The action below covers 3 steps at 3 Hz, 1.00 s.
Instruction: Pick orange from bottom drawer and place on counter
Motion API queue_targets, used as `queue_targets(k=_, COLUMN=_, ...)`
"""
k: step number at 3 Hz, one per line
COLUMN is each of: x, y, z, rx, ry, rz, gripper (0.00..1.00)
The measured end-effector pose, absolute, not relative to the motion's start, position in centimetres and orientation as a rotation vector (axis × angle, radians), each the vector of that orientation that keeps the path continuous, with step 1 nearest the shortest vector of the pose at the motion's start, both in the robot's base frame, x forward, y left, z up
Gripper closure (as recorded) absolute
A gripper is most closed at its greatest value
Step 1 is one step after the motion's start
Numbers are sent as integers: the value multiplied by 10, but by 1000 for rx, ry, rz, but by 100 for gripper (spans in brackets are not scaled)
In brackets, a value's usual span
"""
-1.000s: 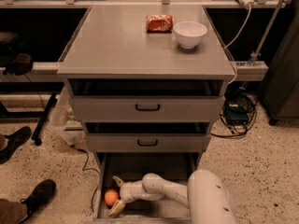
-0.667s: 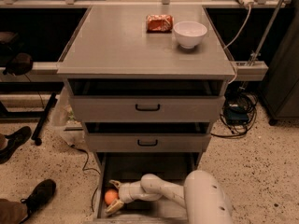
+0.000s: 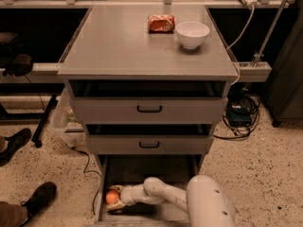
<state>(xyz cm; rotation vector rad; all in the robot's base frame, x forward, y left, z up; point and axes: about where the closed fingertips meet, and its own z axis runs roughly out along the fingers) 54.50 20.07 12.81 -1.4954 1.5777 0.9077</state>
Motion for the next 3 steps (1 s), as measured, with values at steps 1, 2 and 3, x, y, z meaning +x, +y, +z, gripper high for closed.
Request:
queue_targets(k=1, x=545, y=201, z=128, rx=-1495, ry=1578, rz=908, gripper=89)
queue_targets(k=2, x=546, y=183, z=143, rx=-1474, ry=1581, rz=885, gripper=100)
queue_targets(k=3, x=547, y=129, z=195, rx=-1437, ry=1563, rz=827, gripper=100)
